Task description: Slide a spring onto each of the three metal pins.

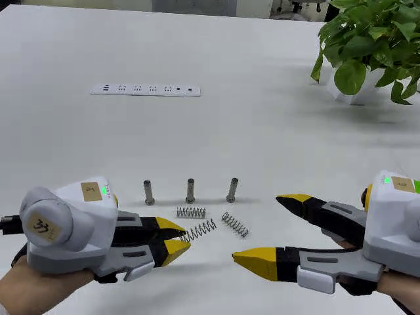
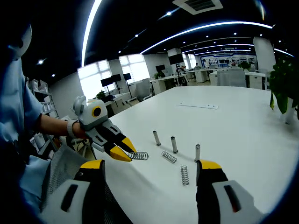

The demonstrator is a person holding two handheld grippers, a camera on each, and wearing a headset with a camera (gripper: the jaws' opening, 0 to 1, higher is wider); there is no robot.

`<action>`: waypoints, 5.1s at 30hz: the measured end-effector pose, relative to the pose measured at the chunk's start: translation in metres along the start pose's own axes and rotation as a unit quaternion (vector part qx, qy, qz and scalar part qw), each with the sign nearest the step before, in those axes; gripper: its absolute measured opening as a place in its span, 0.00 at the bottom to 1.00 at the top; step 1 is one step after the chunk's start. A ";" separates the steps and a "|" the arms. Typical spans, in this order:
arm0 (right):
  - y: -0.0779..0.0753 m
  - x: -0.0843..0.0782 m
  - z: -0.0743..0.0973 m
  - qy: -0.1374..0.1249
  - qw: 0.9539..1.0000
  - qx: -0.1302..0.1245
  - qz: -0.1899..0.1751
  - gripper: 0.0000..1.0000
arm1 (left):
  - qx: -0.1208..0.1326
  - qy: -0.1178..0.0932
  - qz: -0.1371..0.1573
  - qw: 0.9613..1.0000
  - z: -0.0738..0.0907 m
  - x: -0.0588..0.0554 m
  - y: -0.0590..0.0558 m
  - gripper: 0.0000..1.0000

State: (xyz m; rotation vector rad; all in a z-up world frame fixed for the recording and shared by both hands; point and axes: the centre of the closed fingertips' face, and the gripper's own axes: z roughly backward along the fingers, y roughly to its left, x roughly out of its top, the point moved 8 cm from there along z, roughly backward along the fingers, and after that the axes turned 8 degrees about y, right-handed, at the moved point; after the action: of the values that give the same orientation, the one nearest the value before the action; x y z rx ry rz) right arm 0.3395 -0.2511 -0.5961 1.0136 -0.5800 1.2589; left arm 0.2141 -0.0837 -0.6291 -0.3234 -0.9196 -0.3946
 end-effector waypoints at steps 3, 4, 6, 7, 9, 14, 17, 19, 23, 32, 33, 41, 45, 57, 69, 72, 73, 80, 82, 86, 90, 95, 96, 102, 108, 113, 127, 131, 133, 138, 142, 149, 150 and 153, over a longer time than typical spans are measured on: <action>0.000 0.002 -0.004 -0.016 0.999 0.020 -0.031 0.72 | -0.008 -0.006 -0.005 1.000 0.003 0.003 -0.002 0.10; -0.001 0.003 -0.006 -0.020 0.998 0.027 -0.045 0.71 | -0.013 -0.008 -0.006 1.000 0.004 0.004 -0.004 0.10; 0.001 0.004 -0.008 -0.022 0.997 0.045 -0.058 0.67 | -0.019 -0.012 -0.010 1.000 0.006 0.007 -0.006 0.10; 0.003 0.004 -0.008 -0.020 0.996 0.057 -0.063 0.64 | -0.021 -0.013 -0.010 1.000 0.007 0.008 -0.007 0.10; 0.005 0.005 -0.011 -0.014 0.996 0.066 -0.066 0.56 | -0.024 -0.015 -0.015 0.999 0.008 0.010 -0.008 0.10; 0.011 0.004 -0.019 0.004 0.993 0.094 -0.067 0.43 | -0.030 -0.019 -0.023 0.999 0.008 0.013 -0.012 0.10; 0.014 0.002 -0.023 0.014 0.991 0.110 -0.072 0.38 | -0.031 -0.019 -0.029 0.999 0.007 0.013 -0.013 0.10; 0.015 0.001 -0.025 0.021 0.990 0.116 -0.074 0.35 | -0.036 -0.022 -0.029 0.999 0.007 0.013 -0.014 0.10; 0.016 -0.001 -0.027 0.029 0.989 0.126 -0.073 0.29 | -0.039 -0.022 -0.028 0.999 0.007 0.011 -0.015 0.10; 0.020 -0.006 -0.029 0.043 0.986 0.141 -0.076 0.23 | -0.062 -0.022 -0.032 0.997 0.008 0.009 -0.019 0.10; 0.020 -0.007 -0.029 0.045 0.986 0.143 -0.076 0.22 | -0.063 -0.022 -0.033 0.997 0.009 0.009 -0.020 0.10; 0.022 -0.011 -0.030 0.051 0.984 0.152 -0.079 0.19 | -0.077 -0.019 -0.039 0.996 0.008 0.008 -0.023 0.10; 0.023 -0.010 -0.030 0.050 0.983 0.155 -0.079 0.17 | -0.079 -0.017 -0.042 0.996 0.008 0.007 -0.024 0.10; 0.028 -0.005 -0.031 0.059 0.987 0.145 -0.041 0.13 | -0.080 -0.006 -0.034 0.996 0.007 0.006 -0.021 0.10; 0.034 0.000 -0.032 0.087 0.989 0.114 0.045 0.12 | -0.079 0.020 -0.028 0.996 0.000 0.004 -0.021 0.09; 0.036 0.001 -0.033 0.093 0.988 0.108 0.060 0.12 | -0.079 0.025 -0.027 0.996 -0.001 0.003 -0.021 0.09; 0.036 0.002 -0.034 0.096 0.987 0.105 0.069 0.12 | -0.079 0.026 -0.027 0.996 -0.002 0.003 -0.021 0.09; 0.042 0.011 -0.037 0.102 0.984 0.096 0.112 0.10 | -0.080 0.048 -0.039 0.995 -0.009 0.001 -0.024 0.09; 0.044 0.013 -0.038 0.104 0.983 0.097 0.115 0.09 | -0.080 0.047 -0.039 0.995 -0.011 0.002 -0.025 0.09; 0.041 0.015 -0.038 0.098 0.984 0.093 0.115 0.10 | -0.078 0.038 -0.032 0.996 -0.013 0.002 -0.024 0.09; 0.032 0.013 -0.033 0.099 0.985 0.087 0.110 0.16 | -0.079 0.033 -0.033 0.996 -0.013 0.003 -0.025 0.09; 0.026 0.005 -0.026 0.113 0.984 0.111 0.084 0.17 | -0.086 0.026 -0.043 0.995 -0.010 0.004 -0.026 0.09; 0.025 0.003 -0.024 0.115 0.984 0.118 0.074 0.17 | -0.088 0.023 -0.043 0.995 -0.009 0.005 -0.026 0.09; 0.023 -0.001 -0.022 0.114 0.983 0.130 0.054 0.16 | -0.097 0.014 -0.047 0.994 -0.005 0.007 -0.027 0.09; 0.024 -0.003 -0.022 0.110 0.983 0.139 0.047 0.13 | -0.101 0.009 -0.046 0.994 -0.004 0.006 -0.028 0.09; 0.025 -0.004 -0.024 0.105 0.983 0.144 0.034 0.12 | -0.101 0.009 -0.044 0.994 -0.004 0.005 -0.028 0.09; 0.038 0.009 -0.023 0.113 0.982 0.130 0.080 0.12 | -0.101 0.012 -0.043 0.994 -0.008 0.008 -0.028 0.09; 0.042 0.013 -0.023 0.119 0.980 0.122 0.099 0.12 | -0.102 0.015 -0.044 0.994 -0.011 0.010 -0.029 0.10; 0.043 0.016 -0.023 0.120 0.979 0.119 0.112 0.12 | -0.103 0.015 -0.044 0.994 -0.012 0.011 -0.030 0.10; 0.047 0.018 -0.026 0.131 0.976 0.113 0.131 0.12 | -0.105 0.018 -0.045 0.993 -0.014 0.011 -0.031 0.10; 0.048 0.019 -0.027 0.134 0.974 0.111 0.142 0.12 | -0.105 0.019 -0.043 0.993 -0.015 0.010 -0.032 0.10; 0.047 0.019 -0.027 0.143 0.971 0.111 0.155 0.12 | -0.105 0.020 -0.045 0.993 -0.015 0.010 -0.034 0.09; 0.048 0.019 -0.027 0.143 0.971 0.111 0.156 0.12 | -0.105 0.019 -0.046 0.993 -0.015 0.010 -0.034 0.09; 0.047 0.019 -0.026 0.148 0.969 0.112 0.164 0.12 | -0.104 0.016 -0.048 0.993 -0.015 0.010 -0.035 0.09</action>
State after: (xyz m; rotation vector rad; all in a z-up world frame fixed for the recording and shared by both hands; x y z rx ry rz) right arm 0.2949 -0.2202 -0.5781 0.9120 -0.3872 1.7659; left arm 0.2141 -0.1229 -0.6258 -0.4640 -0.8664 -0.5852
